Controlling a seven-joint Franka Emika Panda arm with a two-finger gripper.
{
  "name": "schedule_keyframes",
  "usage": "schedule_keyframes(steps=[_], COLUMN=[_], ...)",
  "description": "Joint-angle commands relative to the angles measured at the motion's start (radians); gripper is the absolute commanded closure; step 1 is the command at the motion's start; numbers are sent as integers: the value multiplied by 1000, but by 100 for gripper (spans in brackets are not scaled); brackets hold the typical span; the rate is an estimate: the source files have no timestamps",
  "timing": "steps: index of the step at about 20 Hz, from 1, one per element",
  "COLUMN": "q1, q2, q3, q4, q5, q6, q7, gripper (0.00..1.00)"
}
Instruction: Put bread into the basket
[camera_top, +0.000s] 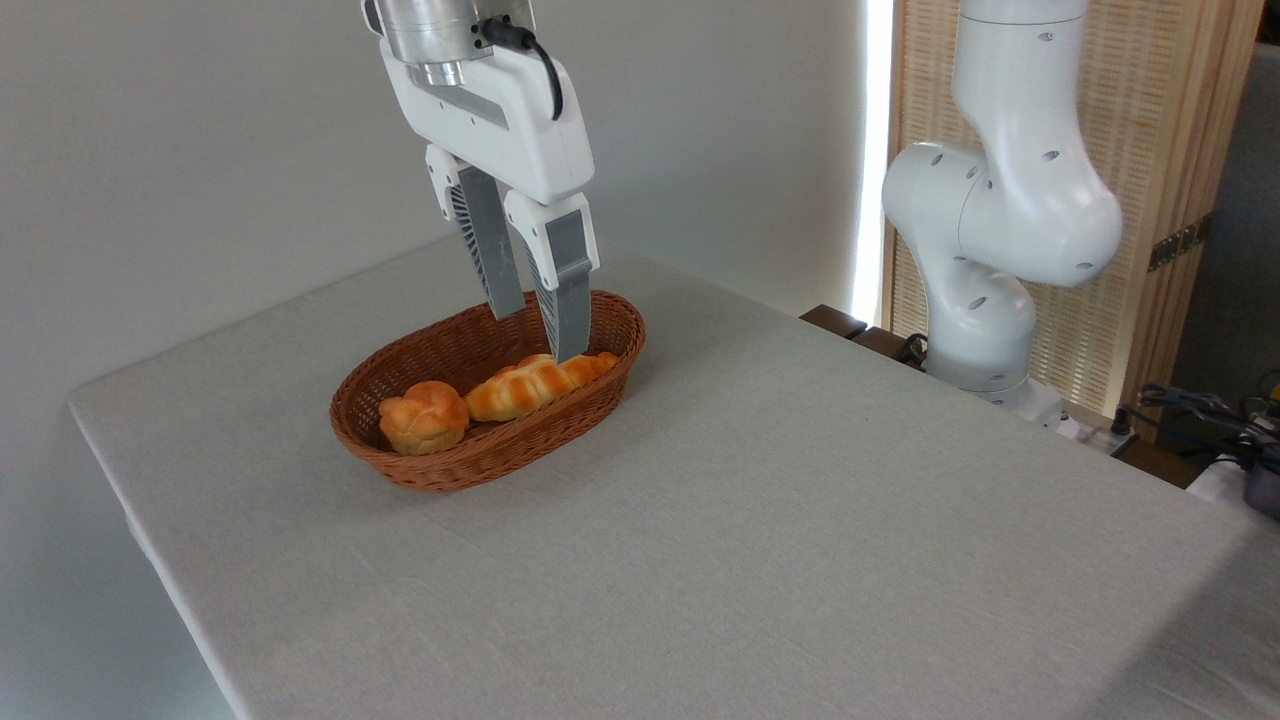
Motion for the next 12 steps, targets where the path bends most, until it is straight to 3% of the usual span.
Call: schedule_keyframes(steps=[1, 4, 12], q1=[0, 0, 0], q2=[20, 20, 22], q3=[-5, 11, 6], q4=[46, 46, 45], q5=[-1, -40, -31], q6=[-29, -14, 15], q7=[-39, -88, -65], gripper=[0, 0, 0])
